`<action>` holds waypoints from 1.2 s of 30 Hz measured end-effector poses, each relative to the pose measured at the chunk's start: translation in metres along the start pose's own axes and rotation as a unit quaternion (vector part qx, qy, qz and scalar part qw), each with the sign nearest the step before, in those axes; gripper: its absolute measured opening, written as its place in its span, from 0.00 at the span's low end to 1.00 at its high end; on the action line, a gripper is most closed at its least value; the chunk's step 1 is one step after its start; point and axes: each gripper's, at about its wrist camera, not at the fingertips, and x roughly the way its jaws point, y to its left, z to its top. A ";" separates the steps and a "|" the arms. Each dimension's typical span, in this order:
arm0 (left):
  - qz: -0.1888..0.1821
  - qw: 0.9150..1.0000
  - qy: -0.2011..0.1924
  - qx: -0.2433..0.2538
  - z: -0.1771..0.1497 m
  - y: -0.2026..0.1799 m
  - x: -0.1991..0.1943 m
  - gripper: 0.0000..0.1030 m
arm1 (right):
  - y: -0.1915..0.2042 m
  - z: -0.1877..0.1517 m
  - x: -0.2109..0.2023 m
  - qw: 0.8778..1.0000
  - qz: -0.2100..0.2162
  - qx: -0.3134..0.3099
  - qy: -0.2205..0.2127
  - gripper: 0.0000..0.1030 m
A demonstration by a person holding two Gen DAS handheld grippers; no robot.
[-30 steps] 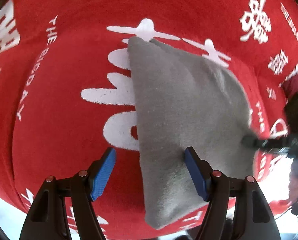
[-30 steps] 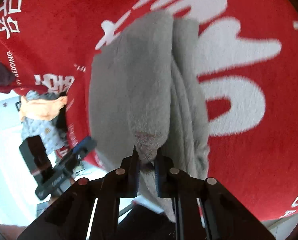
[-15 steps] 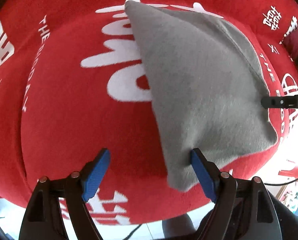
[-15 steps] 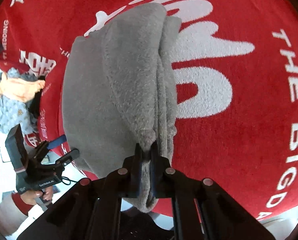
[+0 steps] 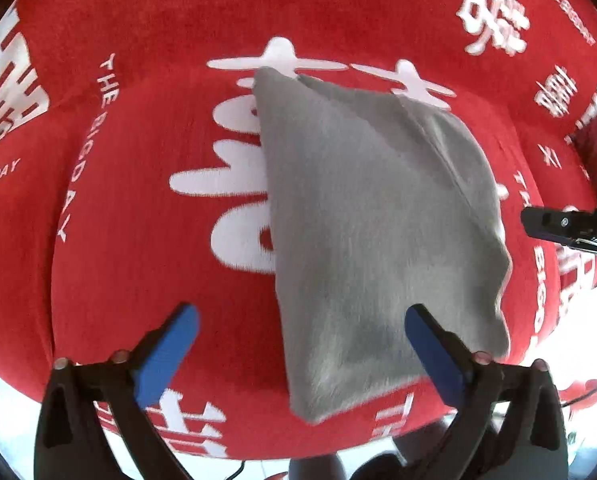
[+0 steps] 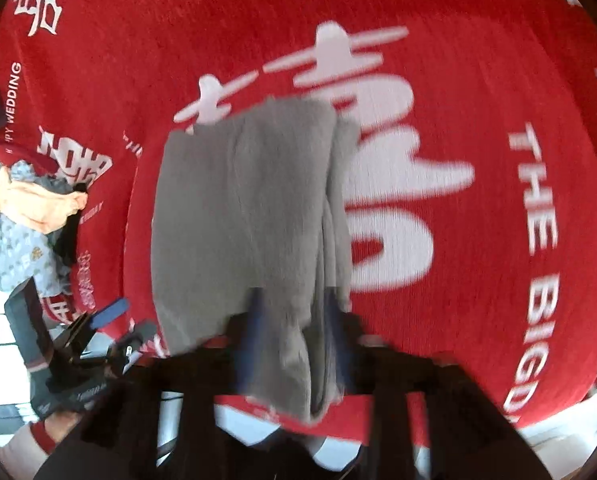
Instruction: Fold small clothes
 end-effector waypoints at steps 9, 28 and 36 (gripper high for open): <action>0.003 0.998 0.007 -0.059 0.025 -0.016 0.031 1.00 | 0.006 0.043 0.045 0.996 -0.079 -0.043 0.008 0.45; 0.029 0.996 0.016 -0.078 0.021 -0.012 0.044 1.00 | -0.029 0.018 0.038 0.998 -0.066 -0.002 0.018 0.64; 0.056 0.998 -0.003 -0.036 0.009 -0.021 0.012 1.00 | -0.034 -0.036 0.014 0.997 -0.054 0.040 0.031 0.73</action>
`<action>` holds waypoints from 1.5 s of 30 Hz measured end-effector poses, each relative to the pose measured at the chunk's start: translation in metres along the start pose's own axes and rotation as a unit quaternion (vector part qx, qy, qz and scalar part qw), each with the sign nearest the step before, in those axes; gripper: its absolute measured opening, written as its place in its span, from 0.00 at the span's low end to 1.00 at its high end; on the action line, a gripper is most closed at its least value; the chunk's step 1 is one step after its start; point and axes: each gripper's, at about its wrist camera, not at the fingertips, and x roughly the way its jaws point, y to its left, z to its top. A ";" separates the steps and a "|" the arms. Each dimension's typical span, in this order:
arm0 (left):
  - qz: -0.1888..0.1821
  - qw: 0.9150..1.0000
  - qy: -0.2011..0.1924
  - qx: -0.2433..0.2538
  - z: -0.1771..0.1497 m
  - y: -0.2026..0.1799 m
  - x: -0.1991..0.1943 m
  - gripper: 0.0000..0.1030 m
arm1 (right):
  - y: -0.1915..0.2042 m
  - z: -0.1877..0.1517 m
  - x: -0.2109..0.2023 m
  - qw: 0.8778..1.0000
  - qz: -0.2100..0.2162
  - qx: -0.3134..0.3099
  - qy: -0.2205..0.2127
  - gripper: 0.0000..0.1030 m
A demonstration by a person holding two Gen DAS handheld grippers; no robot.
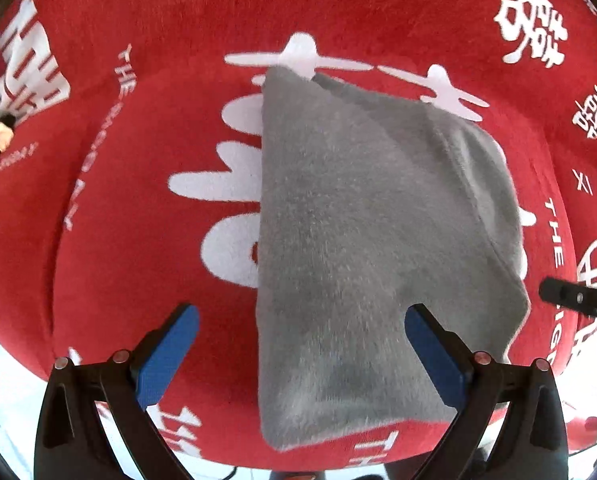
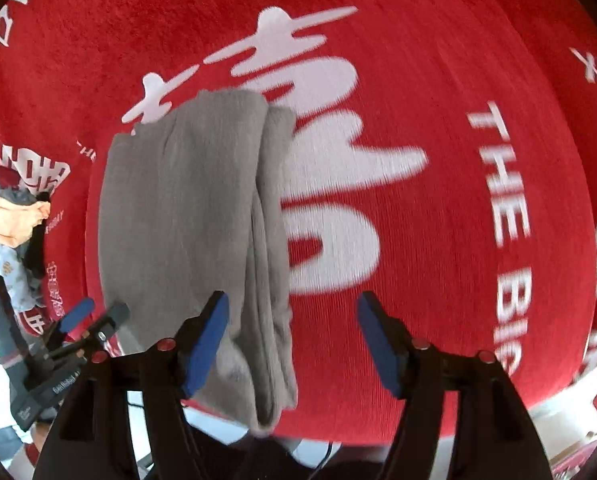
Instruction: Fold small clothes
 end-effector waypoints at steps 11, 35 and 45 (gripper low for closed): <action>0.004 0.999 0.002 0.032 -0.015 -0.005 -0.055 1.00 | 0.019 -0.032 -0.044 0.999 -0.021 0.012 -0.036 0.79; -0.021 0.999 0.012 0.029 -0.034 0.016 -0.143 1.00 | 0.117 -0.073 -0.110 0.983 -0.138 -0.103 -0.061 0.91; -0.013 0.999 0.007 0.034 -0.032 0.023 -0.166 1.00 | 0.135 -0.083 -0.126 0.983 -0.127 -0.113 -0.071 0.92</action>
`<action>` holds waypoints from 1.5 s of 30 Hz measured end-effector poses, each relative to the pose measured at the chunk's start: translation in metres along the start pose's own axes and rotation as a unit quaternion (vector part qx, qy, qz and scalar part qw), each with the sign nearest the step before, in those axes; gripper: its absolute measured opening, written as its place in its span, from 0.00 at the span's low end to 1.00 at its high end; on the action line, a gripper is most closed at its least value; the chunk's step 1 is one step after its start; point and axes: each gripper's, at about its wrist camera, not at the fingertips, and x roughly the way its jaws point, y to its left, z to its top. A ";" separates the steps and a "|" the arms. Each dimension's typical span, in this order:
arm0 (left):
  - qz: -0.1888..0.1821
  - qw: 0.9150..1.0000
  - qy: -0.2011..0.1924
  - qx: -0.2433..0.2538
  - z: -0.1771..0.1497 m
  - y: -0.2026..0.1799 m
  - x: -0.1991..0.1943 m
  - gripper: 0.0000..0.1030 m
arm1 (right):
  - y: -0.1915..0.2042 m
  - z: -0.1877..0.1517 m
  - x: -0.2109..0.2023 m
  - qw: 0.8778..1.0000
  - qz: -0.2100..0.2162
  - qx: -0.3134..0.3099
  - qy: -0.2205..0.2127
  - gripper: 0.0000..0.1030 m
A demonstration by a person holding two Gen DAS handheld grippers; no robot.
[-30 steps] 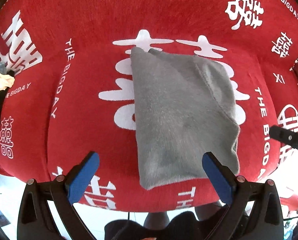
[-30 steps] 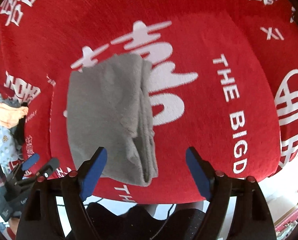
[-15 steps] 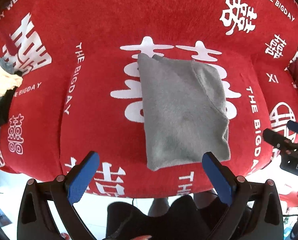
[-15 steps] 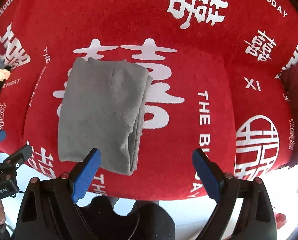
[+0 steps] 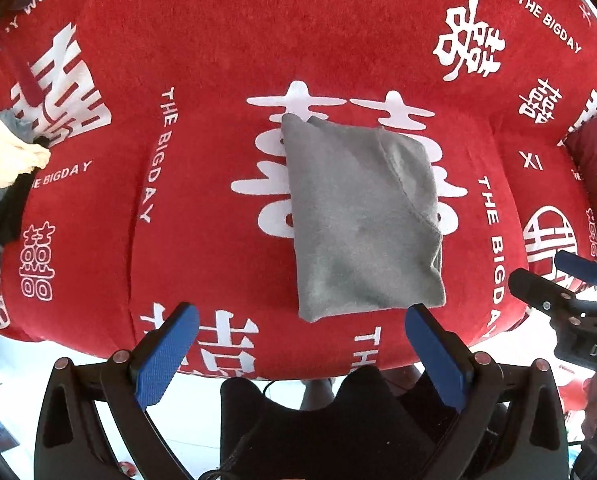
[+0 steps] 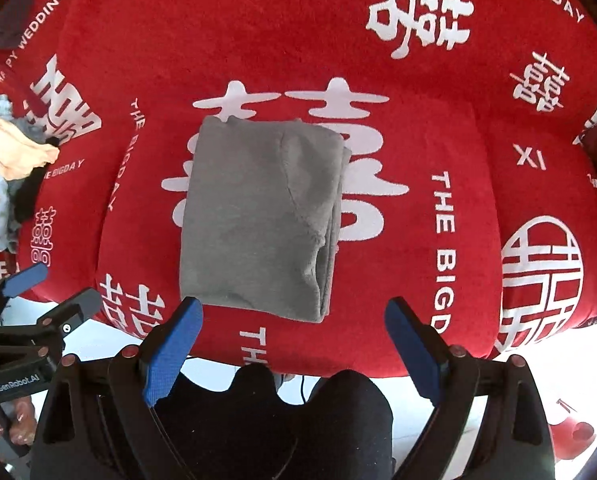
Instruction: Fold small clothes
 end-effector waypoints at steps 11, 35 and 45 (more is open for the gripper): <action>0.002 1.000 -0.011 0.007 -0.003 -0.005 -0.012 1.00 | 0.004 0.000 0.003 0.999 -0.035 0.006 0.023 0.92; 0.029 0.999 -0.018 -0.017 0.001 0.000 -0.016 1.00 | -0.003 0.007 -0.009 0.999 -0.002 0.032 0.015 0.92; 0.038 0.999 -0.020 -0.012 0.002 -0.005 -0.016 1.00 | 0.003 0.009 -0.004 0.999 -0.002 0.027 0.030 0.92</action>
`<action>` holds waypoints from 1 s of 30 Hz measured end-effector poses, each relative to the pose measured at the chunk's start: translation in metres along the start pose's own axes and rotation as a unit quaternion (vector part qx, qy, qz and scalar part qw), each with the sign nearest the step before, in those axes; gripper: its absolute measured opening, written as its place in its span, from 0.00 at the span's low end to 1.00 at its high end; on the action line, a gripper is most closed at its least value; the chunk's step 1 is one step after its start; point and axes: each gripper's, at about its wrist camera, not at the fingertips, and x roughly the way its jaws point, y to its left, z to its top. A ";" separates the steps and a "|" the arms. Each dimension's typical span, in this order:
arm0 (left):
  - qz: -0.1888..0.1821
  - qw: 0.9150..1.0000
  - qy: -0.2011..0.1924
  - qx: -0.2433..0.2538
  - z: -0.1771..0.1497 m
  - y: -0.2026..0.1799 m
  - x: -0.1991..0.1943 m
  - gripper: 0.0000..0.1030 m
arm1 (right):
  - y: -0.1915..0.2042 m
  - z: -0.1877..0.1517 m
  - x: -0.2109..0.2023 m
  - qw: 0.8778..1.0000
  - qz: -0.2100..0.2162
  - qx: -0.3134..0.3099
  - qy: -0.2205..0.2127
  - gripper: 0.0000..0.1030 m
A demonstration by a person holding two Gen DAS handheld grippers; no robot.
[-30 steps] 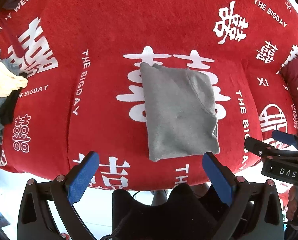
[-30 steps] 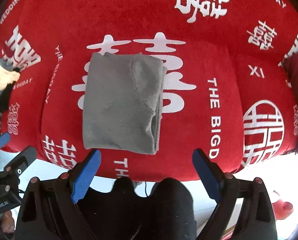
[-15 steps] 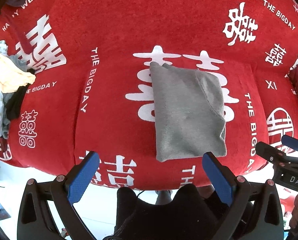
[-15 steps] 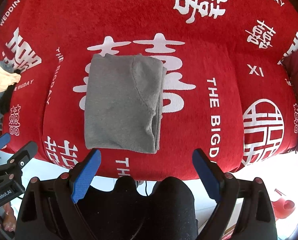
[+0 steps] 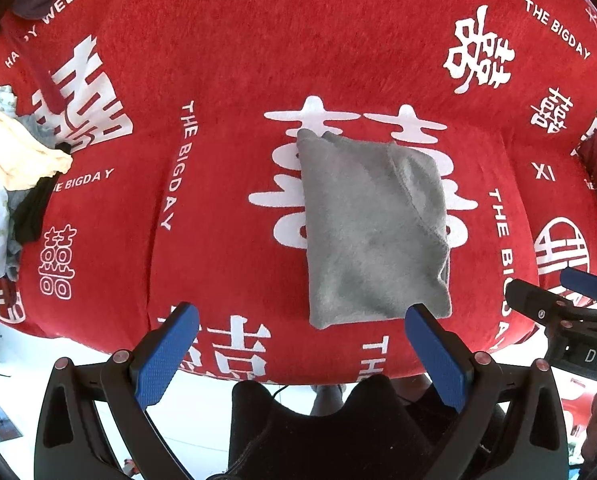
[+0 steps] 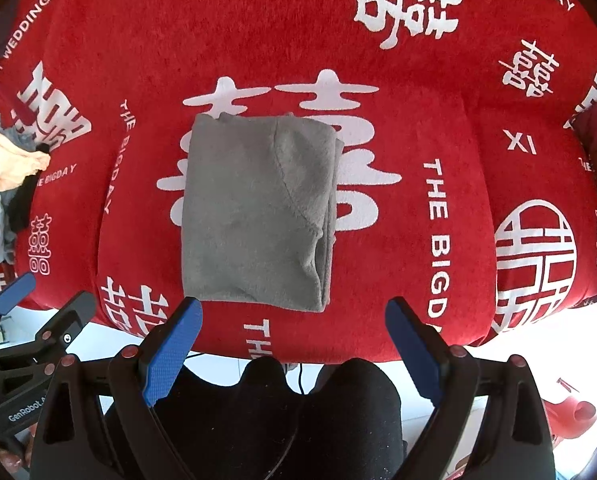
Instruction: Fold small clothes
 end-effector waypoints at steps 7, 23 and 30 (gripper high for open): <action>0.005 1.000 -0.001 -0.005 0.002 0.002 0.001 1.00 | 0.001 0.000 0.000 1.000 -0.003 0.000 0.000 0.92; 0.008 1.000 -0.005 0.004 0.006 -0.004 0.002 1.00 | -0.001 0.003 -0.002 1.000 -0.013 0.000 -0.004 0.92; 0.010 1.000 -0.006 0.002 0.006 -0.003 0.003 1.00 | 0.001 0.003 0.001 1.000 -0.012 -0.001 -0.002 0.92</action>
